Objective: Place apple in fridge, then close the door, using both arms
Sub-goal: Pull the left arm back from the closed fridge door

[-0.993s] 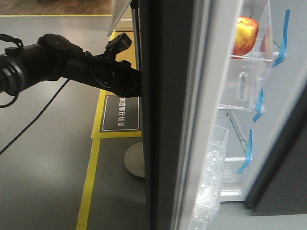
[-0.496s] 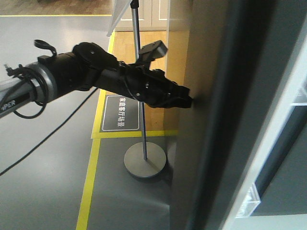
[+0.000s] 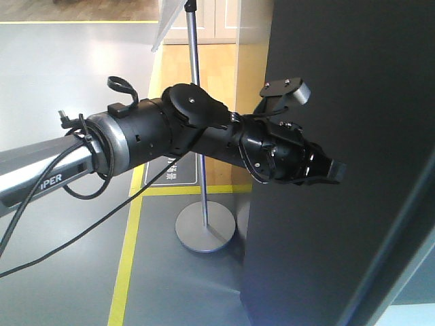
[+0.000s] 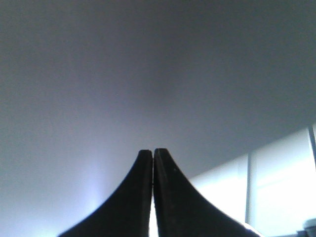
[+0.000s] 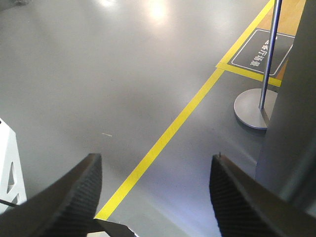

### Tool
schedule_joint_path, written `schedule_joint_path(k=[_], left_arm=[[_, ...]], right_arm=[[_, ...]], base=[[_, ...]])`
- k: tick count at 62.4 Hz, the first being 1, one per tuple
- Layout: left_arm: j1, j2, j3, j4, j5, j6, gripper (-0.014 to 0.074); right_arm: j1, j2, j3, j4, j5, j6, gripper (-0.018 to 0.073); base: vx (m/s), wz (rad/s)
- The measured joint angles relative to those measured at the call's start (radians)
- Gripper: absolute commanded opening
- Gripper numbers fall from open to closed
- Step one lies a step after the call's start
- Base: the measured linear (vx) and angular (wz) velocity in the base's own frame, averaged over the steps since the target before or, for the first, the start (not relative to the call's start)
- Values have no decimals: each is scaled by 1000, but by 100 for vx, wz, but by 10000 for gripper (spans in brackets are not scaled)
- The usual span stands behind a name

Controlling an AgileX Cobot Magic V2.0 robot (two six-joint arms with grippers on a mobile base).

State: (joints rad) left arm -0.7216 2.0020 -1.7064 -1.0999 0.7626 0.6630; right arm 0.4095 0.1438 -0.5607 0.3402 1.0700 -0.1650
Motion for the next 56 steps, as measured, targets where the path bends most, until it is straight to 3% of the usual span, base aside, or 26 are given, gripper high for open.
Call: schedule_joint_path(k=[8,13,17,29,37,56], left_arm=[[-1,-2,0,22,-2,-1,-6],[-3,-19,0,85,-5,-26,-6],[-3,-46,0,163,-5,-67,-6],[-3,-203,46,501,-7,-241,-6],[-3,-337,174,633,-42,-293,-6],[75,-623,474,721,-130,-316,-6]], right_arm=[[0,0,0,0,0,0,453],[0,0,0,0,0,0,453],[0,0,0,0,0,0,453],[0,0,0,0,0,0,453],[0,0,0,0,0,0,453],[0,0,0,0,0,0,453]], base=[[0,0],[0,0],[0,0],[0,0],[0,0],[0,0]])
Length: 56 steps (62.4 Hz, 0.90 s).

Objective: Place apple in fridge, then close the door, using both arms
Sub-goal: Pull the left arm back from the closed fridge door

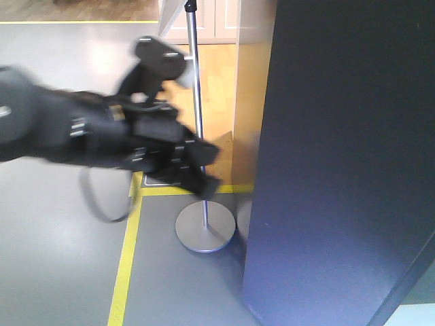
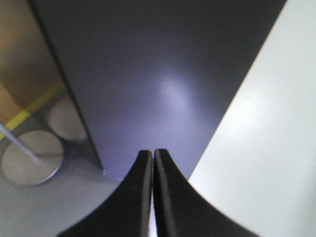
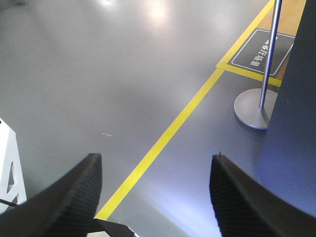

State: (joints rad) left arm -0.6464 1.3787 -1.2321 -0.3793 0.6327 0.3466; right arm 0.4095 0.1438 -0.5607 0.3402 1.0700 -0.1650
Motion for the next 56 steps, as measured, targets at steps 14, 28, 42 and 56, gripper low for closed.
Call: schedule_joint_path(k=[14,28,42,56], left_arm=[[106,-182,195,48,-20,-34,-6],[185,-356,370,138,-47,-122,-6],[227,-491,480,202,-44,-176,-6],[227,-518,490,216,43,-177,-6]], right_arm=[[0,0,0,0,0,0,453],[0,0,0,-1,0,0,450],[0,3,0,-115,1,86,291],[0,111,0,-263,13,192,-17]], base=[[0,0],[0,0],[0,0],[0,0]])
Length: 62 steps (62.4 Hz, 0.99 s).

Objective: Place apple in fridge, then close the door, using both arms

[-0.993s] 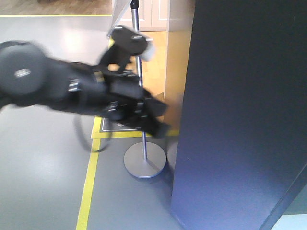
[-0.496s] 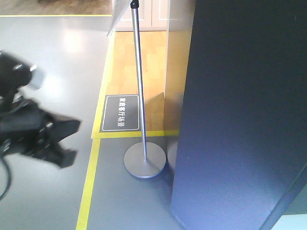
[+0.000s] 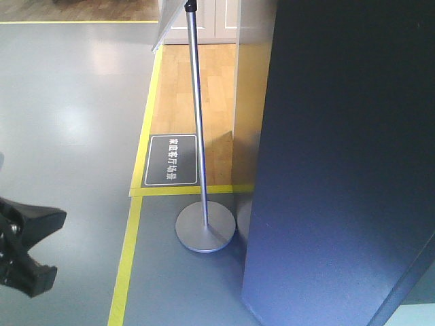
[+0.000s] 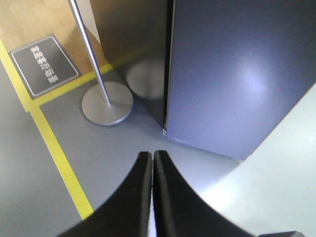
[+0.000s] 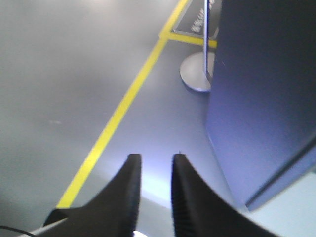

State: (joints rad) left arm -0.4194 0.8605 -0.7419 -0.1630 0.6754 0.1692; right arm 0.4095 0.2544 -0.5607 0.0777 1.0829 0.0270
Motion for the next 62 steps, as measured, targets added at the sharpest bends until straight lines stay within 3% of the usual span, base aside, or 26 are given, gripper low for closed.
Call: schedule_joint_path(k=[8,26,40,49,62], left_arm=[[0,-1,0,0,20,-1,-6],[0,-1,0,0,21,-1,-6],[0,-1,0,1,21,-1,-6],[0,-1,0,1,21,-1,-6],[0,-1,0,1,21,-1,-6]], right_arm=[[0,98,0,-39,-34,2,-11],[0,346,0,-167,-255,32,-10],[-11,509,-48,-357,-377,216,-6],[-86,562,-97,-458,-455,315,-4],[-248,637,-167,-466,-546,326,-4]], base=[[0,0],[0,0],[0,0],[0,0],[0,0]])
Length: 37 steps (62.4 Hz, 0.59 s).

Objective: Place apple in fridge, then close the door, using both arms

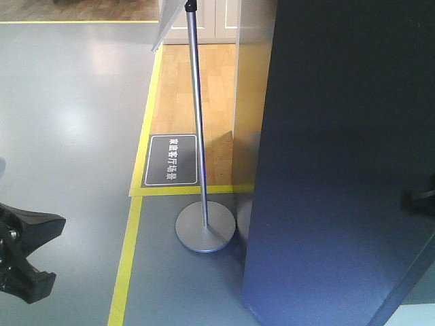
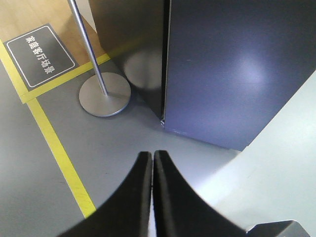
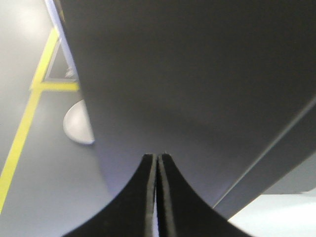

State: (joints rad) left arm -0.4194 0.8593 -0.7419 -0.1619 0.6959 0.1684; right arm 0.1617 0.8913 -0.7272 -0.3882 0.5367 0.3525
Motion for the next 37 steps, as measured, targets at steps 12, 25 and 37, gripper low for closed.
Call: schedule_joint_path(k=[12,25,37], left_arm=[[0,0,0,0,0,0,-6],[0,0,0,1,0,0,-6],[0,0,0,2,0,0,-6]], right_arm=[[-117,78,-64,29,-86,-22,-4],[-203,149,-122,54,-179,-22,-4],[-261,235,-193,68,-188,-23,-4]], base=[[0,0],[0,0],[0,0]])
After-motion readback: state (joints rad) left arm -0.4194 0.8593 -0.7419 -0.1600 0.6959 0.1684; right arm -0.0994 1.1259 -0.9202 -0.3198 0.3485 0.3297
